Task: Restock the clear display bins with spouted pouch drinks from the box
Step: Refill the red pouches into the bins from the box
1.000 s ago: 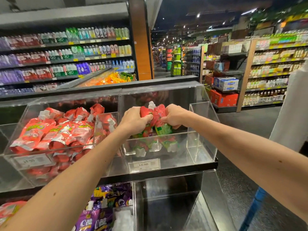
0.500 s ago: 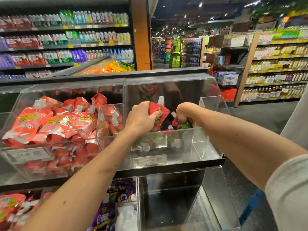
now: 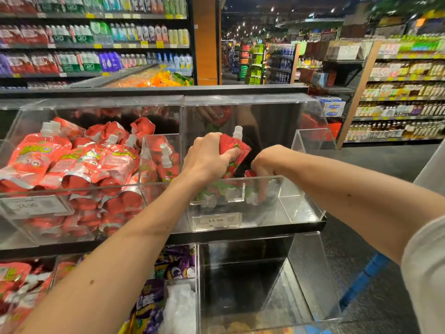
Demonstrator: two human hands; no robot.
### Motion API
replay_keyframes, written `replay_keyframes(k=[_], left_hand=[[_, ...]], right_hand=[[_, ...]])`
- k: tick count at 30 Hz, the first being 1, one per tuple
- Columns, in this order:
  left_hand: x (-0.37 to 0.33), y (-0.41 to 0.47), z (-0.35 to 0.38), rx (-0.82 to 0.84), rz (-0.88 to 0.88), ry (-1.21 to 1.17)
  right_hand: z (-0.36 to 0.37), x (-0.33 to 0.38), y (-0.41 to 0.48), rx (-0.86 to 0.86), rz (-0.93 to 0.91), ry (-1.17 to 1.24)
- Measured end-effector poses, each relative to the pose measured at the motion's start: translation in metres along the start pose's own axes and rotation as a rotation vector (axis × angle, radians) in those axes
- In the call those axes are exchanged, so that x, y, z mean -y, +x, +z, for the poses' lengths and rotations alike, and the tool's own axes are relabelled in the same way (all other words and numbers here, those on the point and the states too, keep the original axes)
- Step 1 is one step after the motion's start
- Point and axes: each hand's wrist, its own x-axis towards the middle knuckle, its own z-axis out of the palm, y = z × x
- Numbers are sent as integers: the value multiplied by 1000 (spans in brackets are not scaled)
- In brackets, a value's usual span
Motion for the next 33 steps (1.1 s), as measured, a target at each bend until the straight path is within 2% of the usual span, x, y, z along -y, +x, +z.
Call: replay_keyframes(k=[2, 5, 10, 12, 14, 17, 19, 21, 24, 27, 33], left_hand=[[0, 1, 0, -2, 5, 7], [0, 1, 1, -1, -2, 14], [-2, -2, -2, -19, -11, 9], [-3, -4, -3, -37, -12, 6], [-5, -6, -4, -23, -22, 44], [-8, -5, -9, 42, -59, 99], [-12, -3, -15, 155, -65, 172], [-15, -1, -20, 285, -31, 315], [-19, -1, -28, 384, 28, 488], [-23, -1, -36, 464, 59, 664], [-34, -5, -41, 487, 86, 800]], right_hand=[[3, 1, 3, -53, -4, -7], [2, -1, 8, 14, 5, 100], [5, -4, 12, 17, 6, 140], [0, -3, 11, 15, -51, 183], [-6, -5, 11, -22, -170, 405], [-10, -6, -7, -22, -367, 826], [-6, -4, -12, -110, -400, 799], [0, 4, -14, -141, -398, 644], [3, 17, -15, -64, -462, 589], [0, 31, -21, 119, -546, 796], [-7, 33, -28, 209, -586, 929]])
